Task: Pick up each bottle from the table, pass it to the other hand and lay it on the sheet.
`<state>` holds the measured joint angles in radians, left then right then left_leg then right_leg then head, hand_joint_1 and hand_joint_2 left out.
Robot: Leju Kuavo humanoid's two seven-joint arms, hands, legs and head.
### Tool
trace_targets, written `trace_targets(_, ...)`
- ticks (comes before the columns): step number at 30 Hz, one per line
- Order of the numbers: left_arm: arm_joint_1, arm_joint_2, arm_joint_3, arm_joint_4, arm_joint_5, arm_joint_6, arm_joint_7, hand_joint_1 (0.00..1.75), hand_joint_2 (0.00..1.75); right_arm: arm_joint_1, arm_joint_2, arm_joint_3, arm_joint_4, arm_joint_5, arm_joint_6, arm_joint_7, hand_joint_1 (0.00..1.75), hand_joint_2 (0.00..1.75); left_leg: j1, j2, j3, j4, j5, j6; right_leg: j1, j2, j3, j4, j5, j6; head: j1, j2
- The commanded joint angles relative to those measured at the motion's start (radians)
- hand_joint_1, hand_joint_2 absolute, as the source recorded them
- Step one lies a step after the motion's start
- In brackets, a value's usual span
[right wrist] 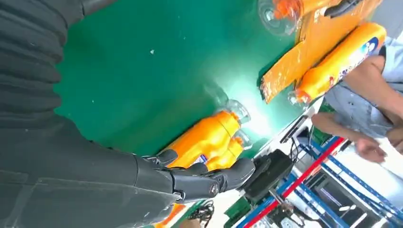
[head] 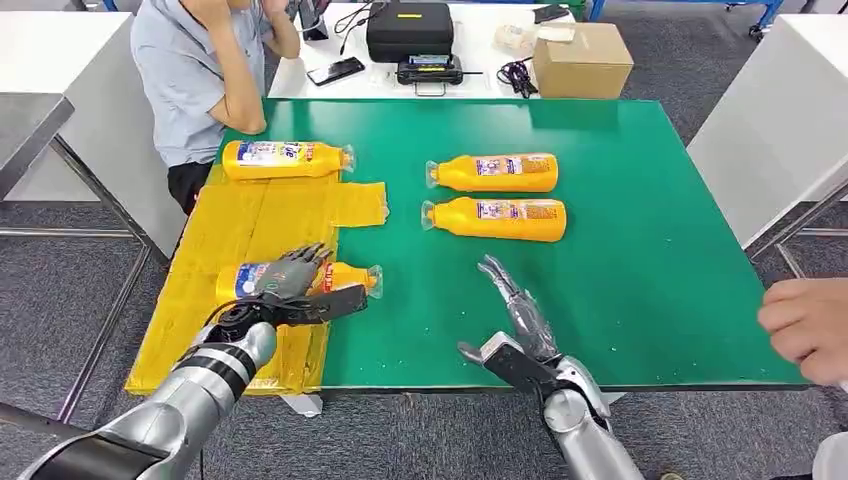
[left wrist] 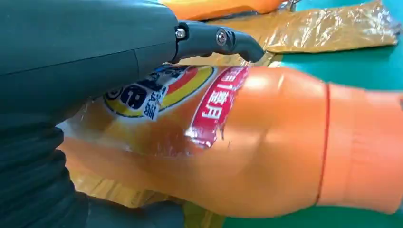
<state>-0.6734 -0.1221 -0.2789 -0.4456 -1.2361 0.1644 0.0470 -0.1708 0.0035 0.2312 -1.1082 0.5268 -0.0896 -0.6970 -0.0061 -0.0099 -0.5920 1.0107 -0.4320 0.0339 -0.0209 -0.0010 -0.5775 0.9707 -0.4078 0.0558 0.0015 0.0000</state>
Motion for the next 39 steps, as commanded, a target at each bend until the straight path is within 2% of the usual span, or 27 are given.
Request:
trace_targets(1, 0.017, 0.01, -0.076, 0.1, -0.05, -0.056, 0.045, 0.0, 0.0, -0.043, -0.016, -0.017, 0.079, 0.002, -0.018, -0.001, 0.0, 1.75, 0.0, 0.004, 0.003, -0.002, 0.0, -0.002, 0.001, 0.003, 0.002, -0.001, 0.001, -0.002, 0.0, 0.0)
trace_targets(8, 0.012, 0.009, -0.09, 0.103, -0.061, -0.07, 0.036, 0.0, 0.0, -0.046, -0.016, -0.013, 0.085, 0.007, -0.024, -0.001, 0.0, 1.75, 0.0, 0.002, 0.004, -0.001, 0.0, -0.001, 0.0, 0.002, 0.004, -0.001, 0.0, -0.002, 0.0, 0.0)
trace_targets(14, 0.067, -0.025, -0.088, -0.078, 0.028, 0.058, -0.118, 0.0, 0.0, 0.017, -0.035, -0.039, 0.027, 0.011, -0.039, -0.001, 0.0, 1.75, 0.0, 0.0, 0.003, -0.002, 0.0, -0.002, 0.0, -0.001, 0.004, -0.002, 0.0, -0.002, 0.0, 0.0)
trace_targets(20, 0.092, -0.011, -0.163, -0.196, 0.048, 0.062, -0.124, 0.0, 0.0, 0.035, -0.032, -0.051, 0.011, 0.025, -0.038, -0.001, 0.0, 1.75, 0.0, 0.001, 0.001, 0.0, -0.001, -0.002, 0.001, 0.001, 0.001, 0.0, 0.0, -0.002, 0.0, 0.0)
trace_targets(24, 0.125, 0.007, -0.237, -0.348, 0.121, 0.031, -0.15, 0.0, 0.0, 0.055, -0.039, -0.053, -0.009, 0.022, -0.047, -0.001, 0.0, 1.75, 0.001, 0.0, -0.001, 0.001, -0.001, -0.003, 0.001, -0.002, -0.002, 0.0, -0.001, -0.003, 0.0, 0.0)
trace_targets(28, 0.157, 0.027, -0.286, -0.461, 0.132, 0.067, -0.147, 0.0, 0.0, 0.069, -0.043, -0.059, -0.021, 0.02, -0.053, -0.001, 0.0, 1.75, 0.001, 0.0, -0.003, 0.001, -0.001, -0.002, 0.001, 0.0, -0.003, 0.0, -0.001, -0.002, 0.0, 0.0)
trace_targets(35, 0.162, 0.031, -0.293, -0.472, 0.133, 0.066, -0.142, 0.0, 0.0, 0.069, -0.042, -0.058, -0.022, 0.02, -0.054, -0.001, 0.0, 1.75, 0.001, 0.002, -0.006, 0.0, -0.001, -0.002, 0.001, 0.001, -0.006, 0.0, 0.0, -0.002, 0.0, 0.0)
trace_targets(39, 0.194, 0.033, -0.314, -0.535, 0.114, 0.153, -0.142, 0.0, 0.0, 0.083, -0.04, -0.066, -0.028, 0.025, -0.066, -0.001, 0.0, 1.75, 0.0, 0.001, -0.007, 0.0, 0.0, -0.001, 0.0, 0.0, -0.007, 0.0, 0.0, -0.002, 0.0, 0.0)
